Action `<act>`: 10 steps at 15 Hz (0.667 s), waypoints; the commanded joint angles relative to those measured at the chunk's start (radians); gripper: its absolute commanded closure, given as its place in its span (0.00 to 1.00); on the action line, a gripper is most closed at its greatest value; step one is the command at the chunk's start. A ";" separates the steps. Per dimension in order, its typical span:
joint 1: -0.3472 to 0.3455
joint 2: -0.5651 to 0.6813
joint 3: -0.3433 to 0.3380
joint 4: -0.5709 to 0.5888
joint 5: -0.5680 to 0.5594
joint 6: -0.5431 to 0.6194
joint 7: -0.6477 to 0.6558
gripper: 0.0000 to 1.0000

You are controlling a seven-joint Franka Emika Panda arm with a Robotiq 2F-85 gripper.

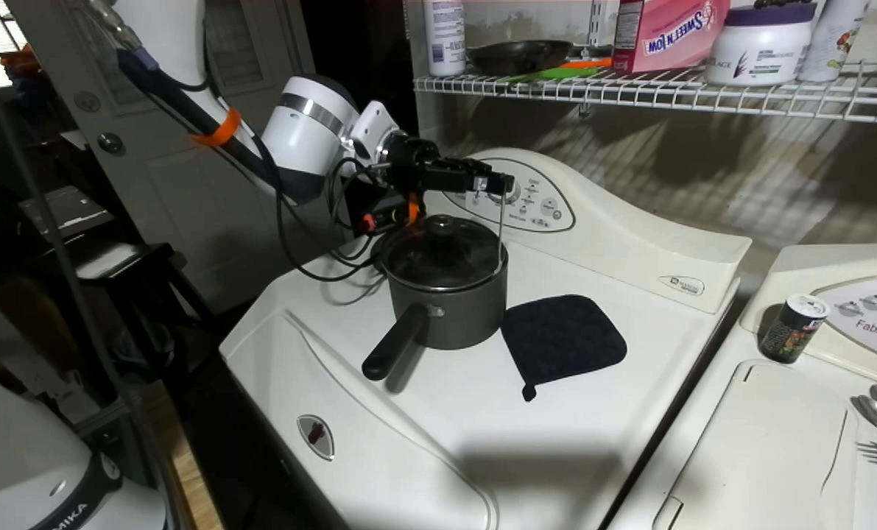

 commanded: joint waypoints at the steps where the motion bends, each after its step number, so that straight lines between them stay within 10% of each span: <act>1: -0.011 -0.004 -0.003 0.026 0.033 0.026 -0.047 0.95; 10: -0.020 -0.004 -0.009 0.040 0.046 0.049 -0.079 0.95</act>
